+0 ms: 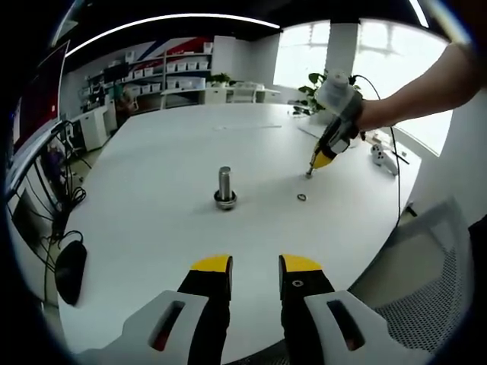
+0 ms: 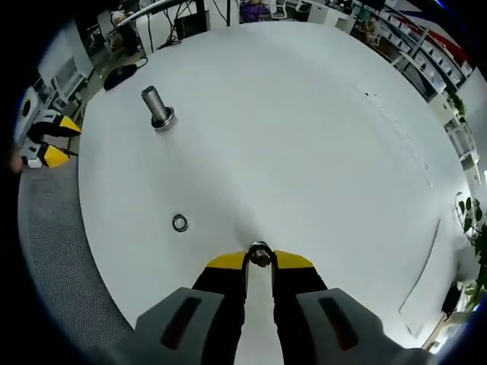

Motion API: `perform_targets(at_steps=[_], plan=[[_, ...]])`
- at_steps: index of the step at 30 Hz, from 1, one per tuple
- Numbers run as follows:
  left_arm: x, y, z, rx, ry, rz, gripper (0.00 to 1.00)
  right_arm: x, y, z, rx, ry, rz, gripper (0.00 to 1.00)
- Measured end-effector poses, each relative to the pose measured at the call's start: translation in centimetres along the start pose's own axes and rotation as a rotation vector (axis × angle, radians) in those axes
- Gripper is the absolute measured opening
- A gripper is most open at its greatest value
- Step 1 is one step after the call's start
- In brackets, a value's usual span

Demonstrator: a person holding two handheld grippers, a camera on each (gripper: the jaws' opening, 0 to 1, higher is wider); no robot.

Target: Place the washer onto the threaded stud by aligning its center hole with the stud, sliding it down to the base, and recovering from edge contact or off-axis alignment until the washer reaches the visible bottom stop.

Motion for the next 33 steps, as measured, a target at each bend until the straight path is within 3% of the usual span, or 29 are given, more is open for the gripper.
perform_targets(at_steps=[14,33], plan=[[0.2,-0.1,-0.1,0.007,-0.001,0.008,0.22,0.4,-1.4,0.5,-0.029,-0.032,0.018,0.14],[0.3,-0.1,-0.2,0.011,-0.002,0.015,0.22,1.0,-1.0,0.2,-0.01,-0.032,0.017,0.21]])
Point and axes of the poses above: the point that each gripper's makers call its tool centre point, and the gripper's own axes: y roughly backward along the fingers, z roughly to its left, x roughly out of its underside, the point moved 1 cm from there along y, roughly backward along the fingers, and after that the axes turned 4 degrees about y, right-handed, at the moved point
